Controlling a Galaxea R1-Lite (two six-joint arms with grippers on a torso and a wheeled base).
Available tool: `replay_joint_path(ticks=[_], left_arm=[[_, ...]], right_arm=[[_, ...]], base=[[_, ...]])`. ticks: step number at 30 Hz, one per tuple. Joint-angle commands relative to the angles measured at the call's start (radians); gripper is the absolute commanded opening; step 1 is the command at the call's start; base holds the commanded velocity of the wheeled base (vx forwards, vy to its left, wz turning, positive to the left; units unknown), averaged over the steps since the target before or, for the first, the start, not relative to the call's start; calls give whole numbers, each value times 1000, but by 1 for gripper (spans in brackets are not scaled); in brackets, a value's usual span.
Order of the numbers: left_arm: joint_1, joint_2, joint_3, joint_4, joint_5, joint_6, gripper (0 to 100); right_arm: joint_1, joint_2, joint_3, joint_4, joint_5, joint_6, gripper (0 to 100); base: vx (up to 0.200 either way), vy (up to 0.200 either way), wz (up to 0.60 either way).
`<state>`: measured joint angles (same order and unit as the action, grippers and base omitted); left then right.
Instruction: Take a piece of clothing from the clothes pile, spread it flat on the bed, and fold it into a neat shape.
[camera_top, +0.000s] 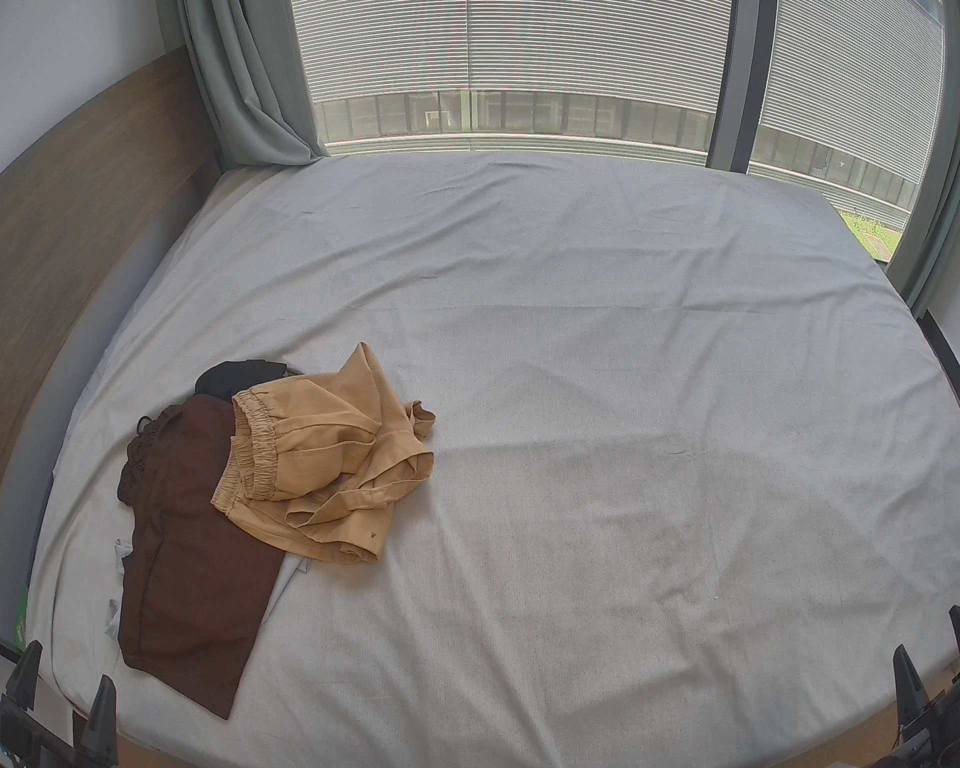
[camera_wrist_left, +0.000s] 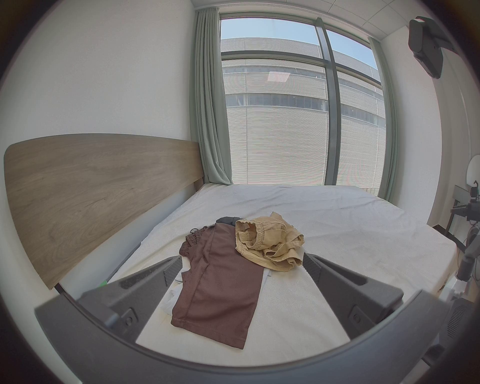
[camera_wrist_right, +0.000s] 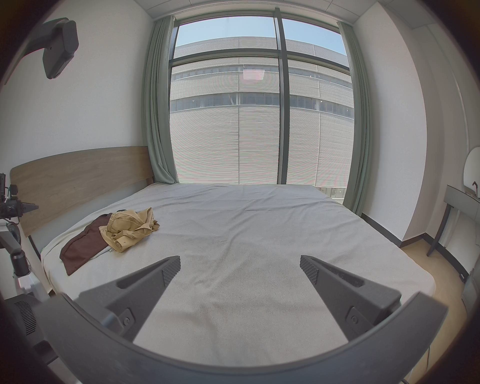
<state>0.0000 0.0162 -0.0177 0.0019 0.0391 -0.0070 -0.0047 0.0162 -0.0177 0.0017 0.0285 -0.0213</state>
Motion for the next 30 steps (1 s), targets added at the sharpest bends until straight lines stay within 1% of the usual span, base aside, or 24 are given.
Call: replay_joint_path(ticks=[1,13,15,18,22,28,30], left_arm=[[0,-16,18,0,1,-1,100],[0,-16,18,-10,-2,-2,100],[0,-16,-22,-30,-1,-8,100],[-6,-4,-140,-19,-4,-28,100],[-26,31,-160,9,-10,-39,100],[-51,79,-159,6,-15,-99,100],[-71,119,-168,1,-25,-156,100]], right_arm=[[0,-16,16,0,1,1,100],[0,-16,16,0,1,4,100],[0,-16,16,0,1,4,100],[0,-16,15,0,1,4,100],[0,-16,16,1,1,6,100],[0,-16,15,1,1,6,100],[0,-16,15,1,1,6,100]], base=[[0,0,0],[0,0,0],[0,0,0],[0,0,0],[0,0,0],[0,0,0],[0,0,0]])
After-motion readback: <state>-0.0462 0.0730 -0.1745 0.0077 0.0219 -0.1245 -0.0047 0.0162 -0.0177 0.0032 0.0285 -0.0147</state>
